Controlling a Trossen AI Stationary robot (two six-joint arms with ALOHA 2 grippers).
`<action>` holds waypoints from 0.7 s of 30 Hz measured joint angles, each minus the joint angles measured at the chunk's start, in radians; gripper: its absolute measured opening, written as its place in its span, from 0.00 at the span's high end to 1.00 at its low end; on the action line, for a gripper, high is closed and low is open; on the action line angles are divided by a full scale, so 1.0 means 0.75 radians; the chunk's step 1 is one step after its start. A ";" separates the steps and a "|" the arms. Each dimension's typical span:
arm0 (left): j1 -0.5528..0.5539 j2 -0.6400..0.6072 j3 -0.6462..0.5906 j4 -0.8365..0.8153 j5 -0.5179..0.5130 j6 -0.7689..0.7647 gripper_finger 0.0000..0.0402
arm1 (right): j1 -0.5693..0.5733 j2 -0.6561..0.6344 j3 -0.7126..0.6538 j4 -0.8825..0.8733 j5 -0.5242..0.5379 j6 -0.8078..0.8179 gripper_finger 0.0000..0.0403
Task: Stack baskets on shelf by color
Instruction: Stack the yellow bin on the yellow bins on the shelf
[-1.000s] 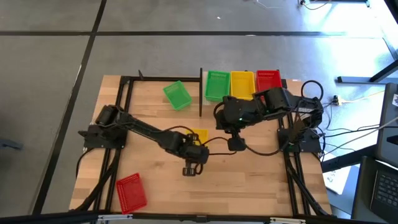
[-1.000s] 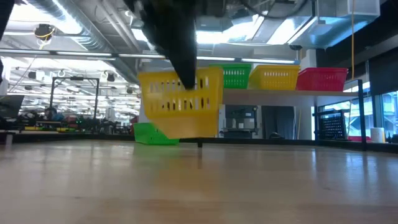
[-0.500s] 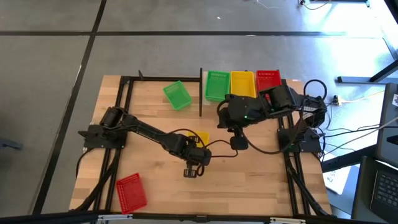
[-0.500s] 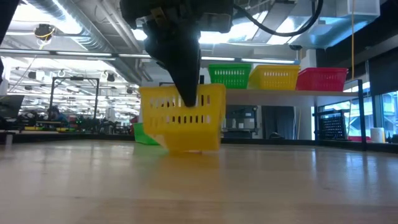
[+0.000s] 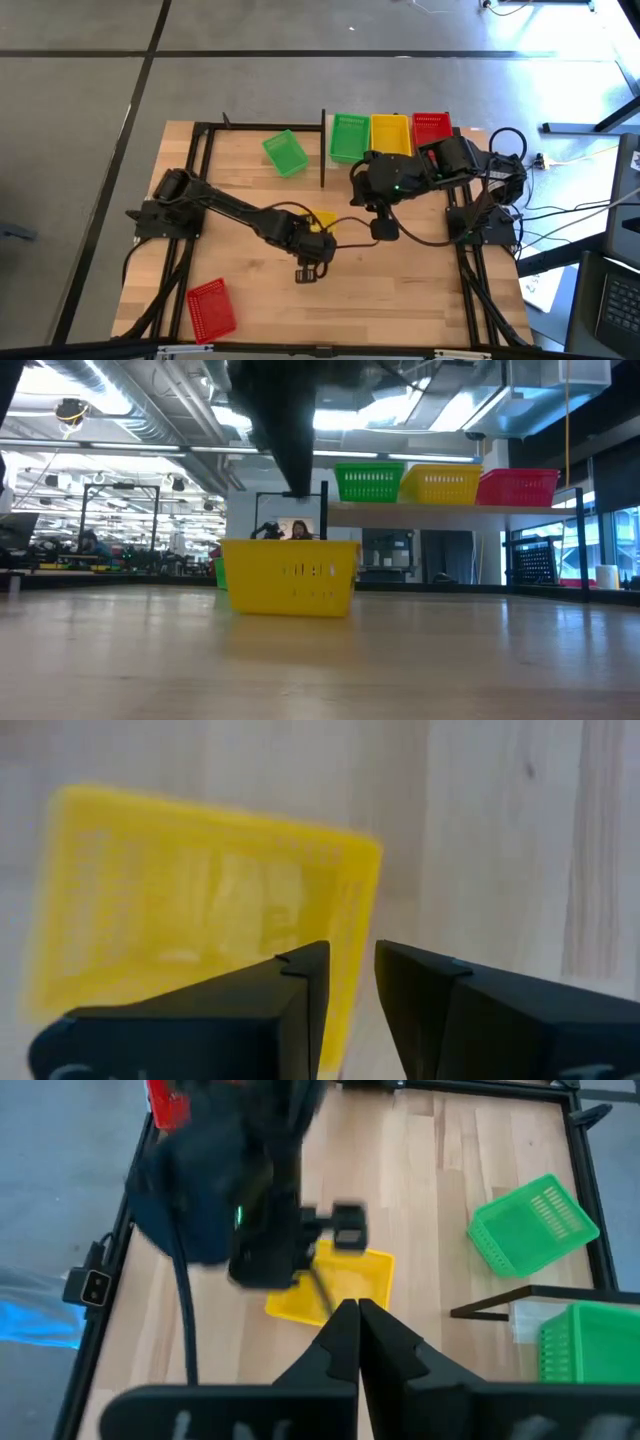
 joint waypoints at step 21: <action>-0.162 -0.661 0.004 -0.378 -0.489 -0.107 0.82 | 0.121 -0.013 -0.064 -0.157 0.542 0.731 1.00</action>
